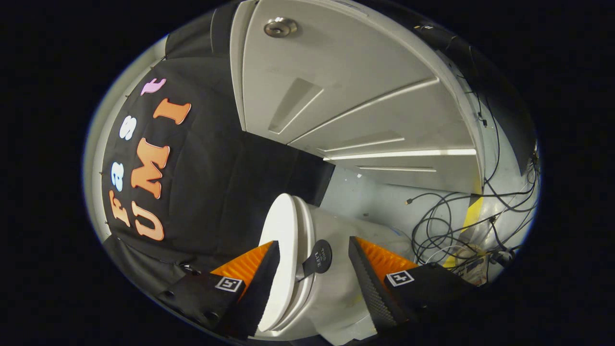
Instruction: Open the toilet lid.
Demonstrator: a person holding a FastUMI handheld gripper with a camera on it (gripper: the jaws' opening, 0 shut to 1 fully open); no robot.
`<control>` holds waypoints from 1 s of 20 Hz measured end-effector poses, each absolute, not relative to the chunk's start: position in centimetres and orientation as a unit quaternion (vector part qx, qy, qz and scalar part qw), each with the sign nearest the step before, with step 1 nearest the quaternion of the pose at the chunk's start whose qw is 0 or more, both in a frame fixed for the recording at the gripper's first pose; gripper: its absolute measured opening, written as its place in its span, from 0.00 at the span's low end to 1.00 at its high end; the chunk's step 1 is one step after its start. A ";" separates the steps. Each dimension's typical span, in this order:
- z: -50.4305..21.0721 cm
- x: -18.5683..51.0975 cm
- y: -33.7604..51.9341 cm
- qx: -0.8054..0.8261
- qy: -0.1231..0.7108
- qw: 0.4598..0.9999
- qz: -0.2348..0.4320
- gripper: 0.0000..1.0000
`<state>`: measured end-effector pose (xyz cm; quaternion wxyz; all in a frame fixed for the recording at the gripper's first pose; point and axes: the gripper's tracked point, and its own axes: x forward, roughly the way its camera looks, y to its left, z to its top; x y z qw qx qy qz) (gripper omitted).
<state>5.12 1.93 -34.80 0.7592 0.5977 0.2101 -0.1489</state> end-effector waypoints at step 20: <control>-35.4 7.2 2.6 0.599 0.221 0.756 -0.140 0.08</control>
